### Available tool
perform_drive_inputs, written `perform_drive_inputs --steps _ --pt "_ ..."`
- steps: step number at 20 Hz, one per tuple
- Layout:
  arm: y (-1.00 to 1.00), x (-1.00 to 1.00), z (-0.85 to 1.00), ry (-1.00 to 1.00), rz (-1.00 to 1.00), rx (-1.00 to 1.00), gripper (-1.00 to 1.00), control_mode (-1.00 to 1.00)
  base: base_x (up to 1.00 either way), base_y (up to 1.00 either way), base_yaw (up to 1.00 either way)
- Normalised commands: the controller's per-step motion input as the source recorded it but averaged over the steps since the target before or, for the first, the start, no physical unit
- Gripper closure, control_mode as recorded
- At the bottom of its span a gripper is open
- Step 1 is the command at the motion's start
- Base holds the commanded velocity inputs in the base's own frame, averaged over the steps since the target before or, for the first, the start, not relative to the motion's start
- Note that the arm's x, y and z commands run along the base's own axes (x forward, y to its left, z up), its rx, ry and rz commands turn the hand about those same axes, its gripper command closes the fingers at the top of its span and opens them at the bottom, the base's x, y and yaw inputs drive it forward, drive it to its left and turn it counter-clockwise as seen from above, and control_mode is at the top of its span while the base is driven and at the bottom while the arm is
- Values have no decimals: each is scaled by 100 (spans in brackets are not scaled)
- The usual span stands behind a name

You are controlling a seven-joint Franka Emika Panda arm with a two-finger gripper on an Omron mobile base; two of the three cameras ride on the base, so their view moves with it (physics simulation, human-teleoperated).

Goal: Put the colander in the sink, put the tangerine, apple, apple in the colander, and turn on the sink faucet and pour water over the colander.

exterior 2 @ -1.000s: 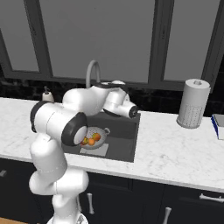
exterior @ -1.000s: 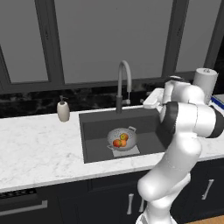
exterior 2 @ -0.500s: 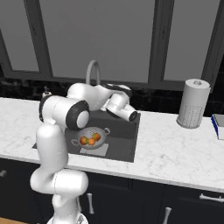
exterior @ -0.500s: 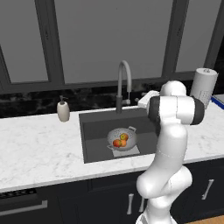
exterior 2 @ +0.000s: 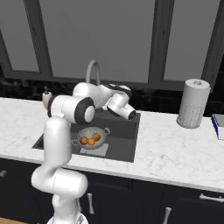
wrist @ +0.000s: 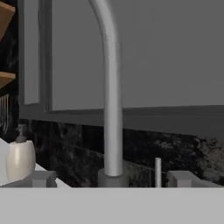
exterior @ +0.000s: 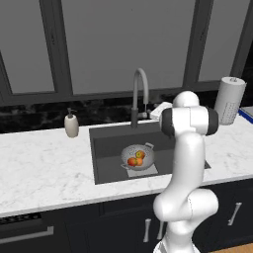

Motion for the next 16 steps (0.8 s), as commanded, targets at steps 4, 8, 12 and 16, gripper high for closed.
perform_drive_inputs --steps 4,8,12,16 --pt "5 46 -21 0 -1 0 -100 -100 0 0 0" --pt "0 47 -13 0 -4 0 -100 -100 0 0 0" --pt "0 50 -11 0 -4 1 -100 -100 0 0 0" --pt "0 46 -19 0 -3 0 -100 -100 0 0 0"
